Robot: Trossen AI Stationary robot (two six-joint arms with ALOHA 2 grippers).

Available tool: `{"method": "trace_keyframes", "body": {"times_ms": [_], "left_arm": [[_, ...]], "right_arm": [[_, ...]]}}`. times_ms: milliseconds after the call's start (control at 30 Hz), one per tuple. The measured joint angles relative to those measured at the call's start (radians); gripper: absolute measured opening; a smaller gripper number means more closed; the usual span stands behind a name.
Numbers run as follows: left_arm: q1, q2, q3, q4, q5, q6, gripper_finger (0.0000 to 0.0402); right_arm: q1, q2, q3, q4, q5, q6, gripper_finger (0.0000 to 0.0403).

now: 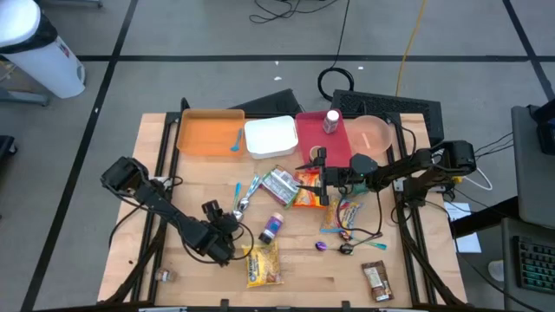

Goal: Pick & Place Food Item
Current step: Put the top left purple spoon into the orange bin

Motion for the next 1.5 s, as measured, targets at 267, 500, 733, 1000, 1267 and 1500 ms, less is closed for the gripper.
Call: {"method": "trace_keyframes", "body": {"times_ms": [267,500,733,1000,1267,1500], "left_arm": [[0.010,0.000,0.000,-0.001,0.021,0.036,0.0092],[0.024,0.000,0.001,-0.019,0.044,0.053,0.0010],[0.023,-0.002,0.002,-0.057,0.080,0.048,0.0006],[0.022,-0.054,0.002,-0.194,0.154,-0.030,0.0006],[0.019,-0.161,0.002,-0.252,0.181,-0.051,0.0004],[0.020,-0.264,0.002,-0.331,0.202,-0.055,0.0003]], "right_arm": [[0.000,0.000,0.000,-0.005,0.000,0.000,0.0251],[0.000,0.000,0.000,-0.008,0.000,0.000,0.0251],[0.000,0.000,0.000,-0.009,0.000,0.004,0.0251],[0.000,0.000,0.000,-0.009,0.000,0.006,0.0251],[0.000,0.000,0.000,-0.012,0.000,0.007,0.0251],[0.000,0.000,0.000,-0.012,0.000,0.007,0.0251]]}}
